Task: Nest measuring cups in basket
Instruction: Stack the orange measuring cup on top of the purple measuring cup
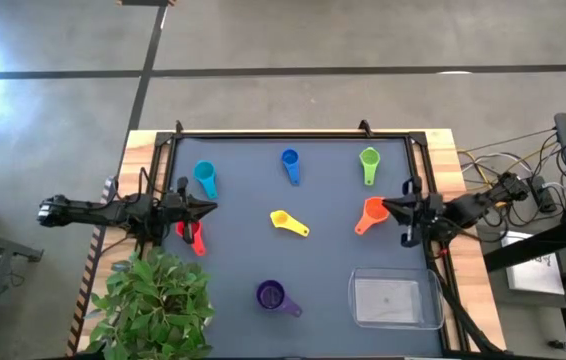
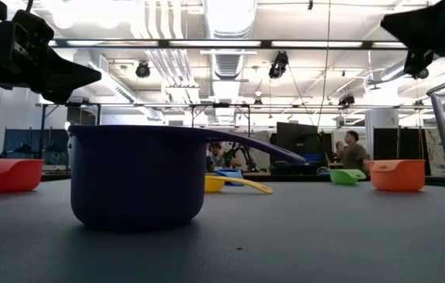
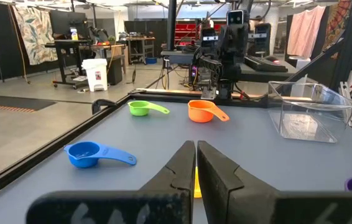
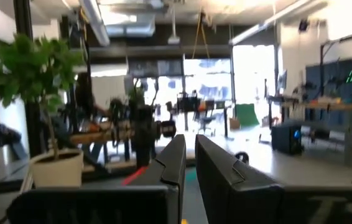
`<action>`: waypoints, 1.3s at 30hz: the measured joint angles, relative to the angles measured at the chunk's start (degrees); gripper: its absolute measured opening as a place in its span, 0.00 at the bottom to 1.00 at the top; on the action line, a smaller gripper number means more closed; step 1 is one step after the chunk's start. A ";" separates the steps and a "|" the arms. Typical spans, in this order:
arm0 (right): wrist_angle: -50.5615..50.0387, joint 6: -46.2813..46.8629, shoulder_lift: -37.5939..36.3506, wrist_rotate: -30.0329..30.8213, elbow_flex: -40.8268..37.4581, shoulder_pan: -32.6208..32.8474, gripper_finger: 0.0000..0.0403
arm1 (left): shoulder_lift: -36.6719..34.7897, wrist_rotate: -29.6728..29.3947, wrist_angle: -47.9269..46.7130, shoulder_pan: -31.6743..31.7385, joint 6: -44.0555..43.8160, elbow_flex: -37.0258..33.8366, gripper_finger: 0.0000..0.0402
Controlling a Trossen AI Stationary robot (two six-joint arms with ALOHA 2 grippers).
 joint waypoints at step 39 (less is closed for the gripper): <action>-47.92 22.21 25.16 22.11 37.40 0.00 0.17 | 0.01 -0.02 0.00 0.02 -0.01 -0.02 0.00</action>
